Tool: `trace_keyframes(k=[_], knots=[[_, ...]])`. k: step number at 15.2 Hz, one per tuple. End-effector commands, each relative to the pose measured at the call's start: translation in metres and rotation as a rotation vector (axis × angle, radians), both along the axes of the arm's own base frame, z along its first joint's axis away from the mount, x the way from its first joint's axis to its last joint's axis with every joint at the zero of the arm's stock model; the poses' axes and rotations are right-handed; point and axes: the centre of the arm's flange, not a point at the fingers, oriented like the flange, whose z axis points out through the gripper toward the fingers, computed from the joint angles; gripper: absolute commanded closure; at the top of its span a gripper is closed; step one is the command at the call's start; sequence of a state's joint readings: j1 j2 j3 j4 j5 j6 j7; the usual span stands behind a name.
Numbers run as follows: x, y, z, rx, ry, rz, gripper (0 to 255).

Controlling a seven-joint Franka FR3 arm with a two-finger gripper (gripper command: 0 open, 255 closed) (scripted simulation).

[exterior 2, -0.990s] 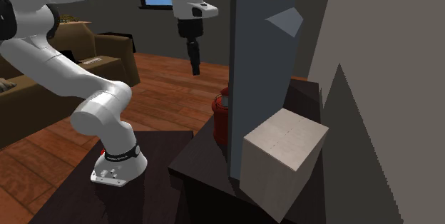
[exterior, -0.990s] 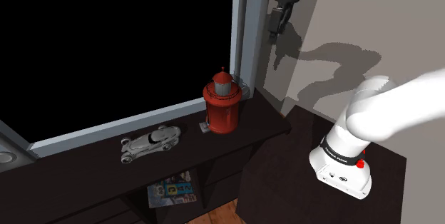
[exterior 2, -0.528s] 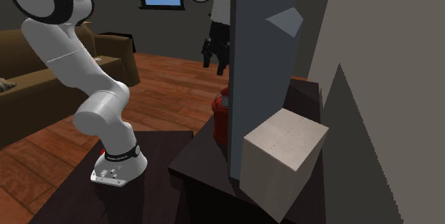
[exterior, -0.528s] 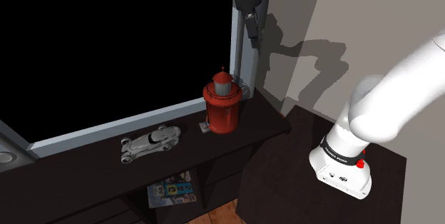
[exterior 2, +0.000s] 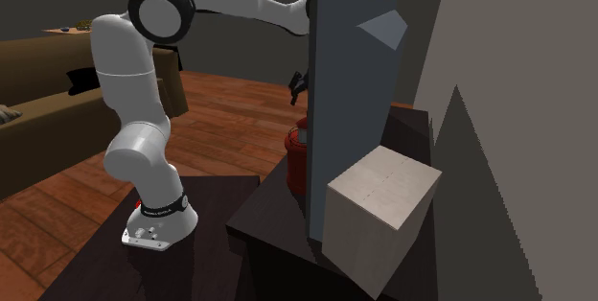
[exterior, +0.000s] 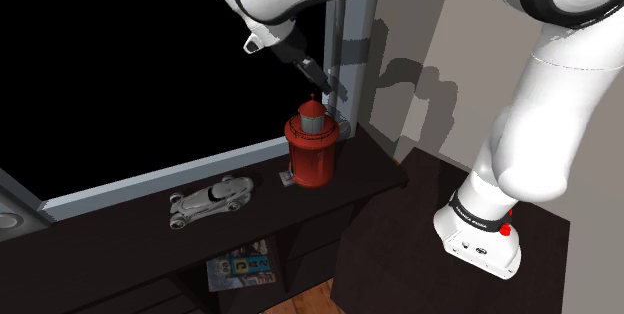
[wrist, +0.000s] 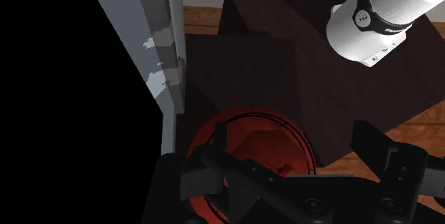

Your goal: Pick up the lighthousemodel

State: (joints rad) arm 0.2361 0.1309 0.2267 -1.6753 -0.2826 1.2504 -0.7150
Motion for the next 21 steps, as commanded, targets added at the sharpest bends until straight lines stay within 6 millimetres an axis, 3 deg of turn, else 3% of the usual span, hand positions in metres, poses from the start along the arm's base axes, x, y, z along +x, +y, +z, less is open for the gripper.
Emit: trace_keyframes(k=[1, 7, 9, 10, 19, 21], knots=[[0.004, 0.012, -0.012, -0.008, 0.023, 0.039, 0], [0.004, 0.012, -0.046, -0.008, 0.023, 0.039, 0], [0.004, 0.012, -0.046, -0.008, 0.023, 0.039, 0], [0.003, 0.011, -0.046, -0.008, 0.023, 0.039, 255], [0.004, 0.012, -0.046, -0.008, 0.023, 0.039, 255], [0.004, 0.012, -0.036, -0.008, 0.023, 0.039, 255]])
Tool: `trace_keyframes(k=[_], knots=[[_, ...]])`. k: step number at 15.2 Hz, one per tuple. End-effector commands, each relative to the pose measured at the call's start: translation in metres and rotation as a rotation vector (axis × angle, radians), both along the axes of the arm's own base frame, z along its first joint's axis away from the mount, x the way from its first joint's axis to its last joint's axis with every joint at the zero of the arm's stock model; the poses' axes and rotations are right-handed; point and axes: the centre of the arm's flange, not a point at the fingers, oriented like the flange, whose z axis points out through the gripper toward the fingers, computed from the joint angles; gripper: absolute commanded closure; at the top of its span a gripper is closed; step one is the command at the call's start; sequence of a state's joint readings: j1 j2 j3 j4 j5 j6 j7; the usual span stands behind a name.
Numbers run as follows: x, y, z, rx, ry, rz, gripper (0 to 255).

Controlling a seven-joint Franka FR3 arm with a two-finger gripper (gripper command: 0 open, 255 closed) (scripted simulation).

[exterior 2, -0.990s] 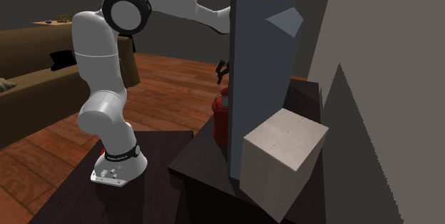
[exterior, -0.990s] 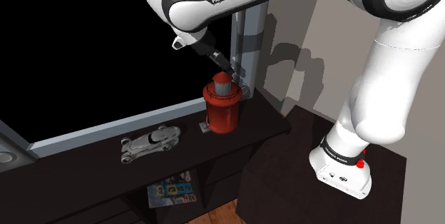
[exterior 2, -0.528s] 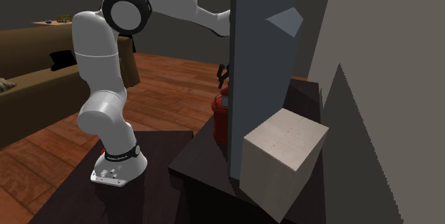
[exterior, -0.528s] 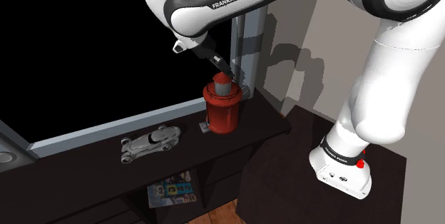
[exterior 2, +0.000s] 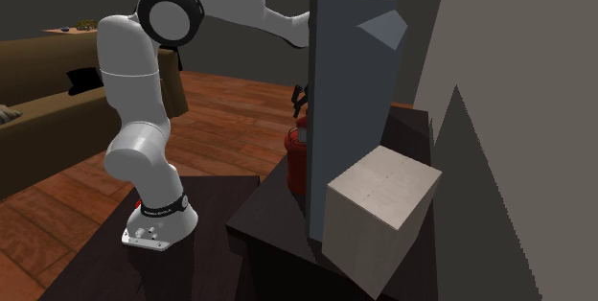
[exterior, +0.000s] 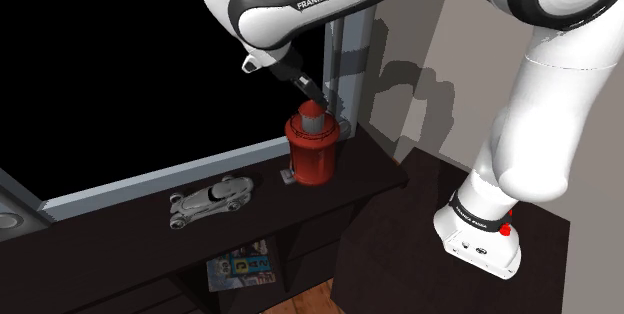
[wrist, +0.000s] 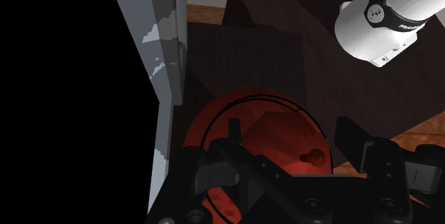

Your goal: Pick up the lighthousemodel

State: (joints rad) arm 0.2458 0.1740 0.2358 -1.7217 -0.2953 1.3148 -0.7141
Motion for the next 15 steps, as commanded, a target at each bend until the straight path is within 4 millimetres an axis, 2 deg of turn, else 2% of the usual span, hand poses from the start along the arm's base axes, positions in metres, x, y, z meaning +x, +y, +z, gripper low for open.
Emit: trace_keyframes(k=[1, 13, 15], knots=[[0.001, 0.0, 0.01, 0.0, -0.002, 0.0, 255], [0.001, 0.0, 0.074, 0.0, -0.002, 0.0, 255], [0.001, 0.0, 0.074, 0.0, -0.002, 0.0, 255]])
